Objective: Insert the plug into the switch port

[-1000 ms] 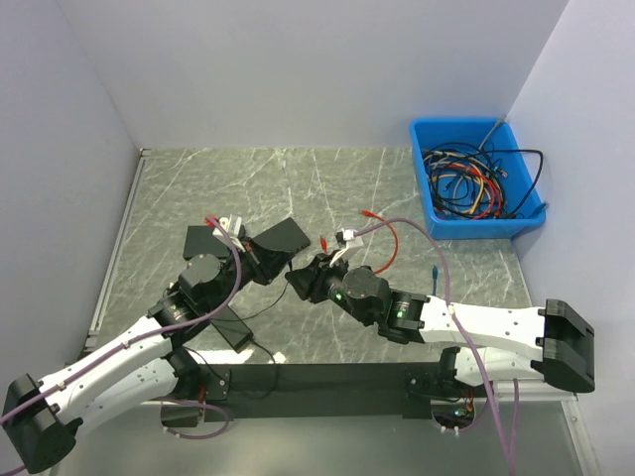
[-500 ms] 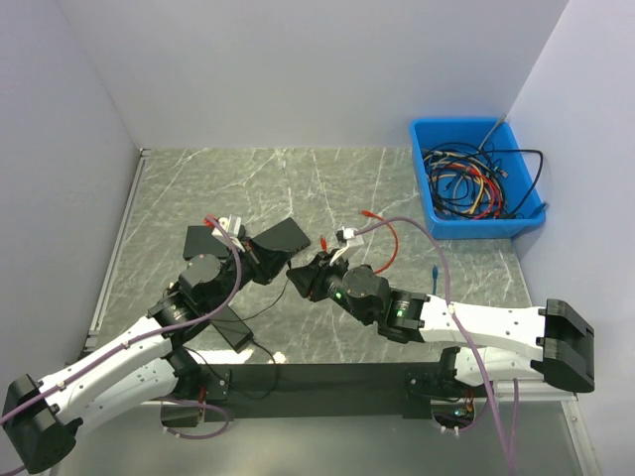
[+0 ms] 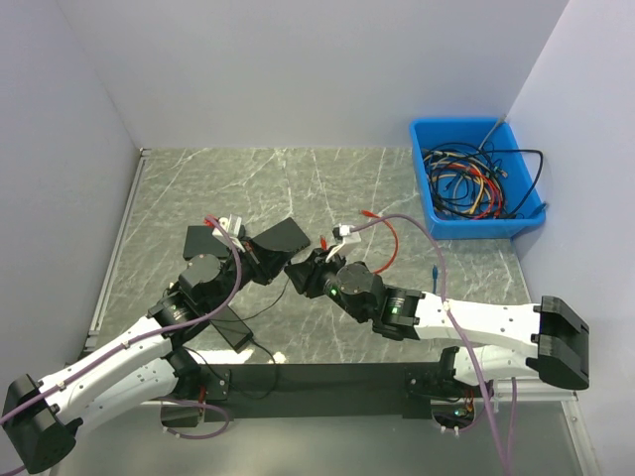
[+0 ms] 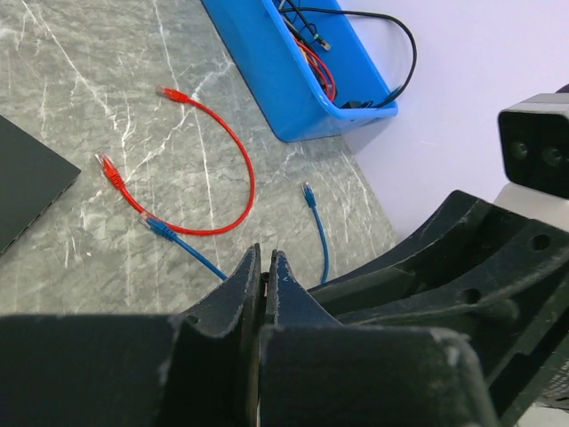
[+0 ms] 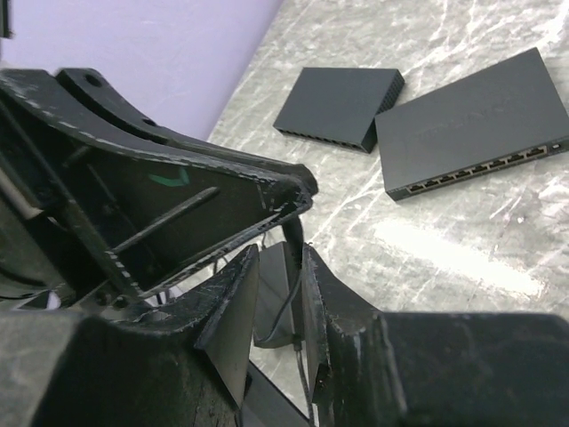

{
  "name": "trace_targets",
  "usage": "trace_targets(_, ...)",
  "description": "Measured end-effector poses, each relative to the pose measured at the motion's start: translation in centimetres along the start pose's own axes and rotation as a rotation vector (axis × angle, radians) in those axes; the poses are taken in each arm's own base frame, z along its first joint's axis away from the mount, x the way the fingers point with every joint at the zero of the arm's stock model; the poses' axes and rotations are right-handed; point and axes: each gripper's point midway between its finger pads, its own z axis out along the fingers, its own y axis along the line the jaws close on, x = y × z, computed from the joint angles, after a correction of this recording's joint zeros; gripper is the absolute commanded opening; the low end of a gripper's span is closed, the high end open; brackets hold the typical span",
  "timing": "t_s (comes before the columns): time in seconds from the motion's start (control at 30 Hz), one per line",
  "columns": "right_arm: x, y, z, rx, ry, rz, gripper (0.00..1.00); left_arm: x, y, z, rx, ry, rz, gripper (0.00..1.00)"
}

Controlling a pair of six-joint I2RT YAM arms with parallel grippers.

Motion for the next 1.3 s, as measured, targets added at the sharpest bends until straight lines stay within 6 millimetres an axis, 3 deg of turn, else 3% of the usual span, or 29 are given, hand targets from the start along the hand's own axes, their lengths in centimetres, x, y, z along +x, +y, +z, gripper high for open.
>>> trace_targets(0.37, 0.5, -0.6, 0.4, 0.027, 0.005, -0.011, 0.33, 0.1, -0.3, -0.1, 0.014, 0.006, -0.001, 0.01)
trace_targets(0.77, 0.6, -0.7, 0.6, 0.038, 0.002, -0.016, 0.11, 0.3, -0.1, 0.0, 0.008, 0.013, 0.000, 0.01)
trace_targets(0.9, 0.6, -0.8, 0.6, 0.040, 0.002, -0.022, 0.00, 0.3, 0.0, 0.1, 0.005, 0.015, 0.000, 0.01)
trace_targets(1.3, 0.7, -1.8, 0.1, 0.069, -0.005, -0.029, 0.00, 0.9, 0.7, 0.4, -0.020, 0.026, 0.002, 0.40)
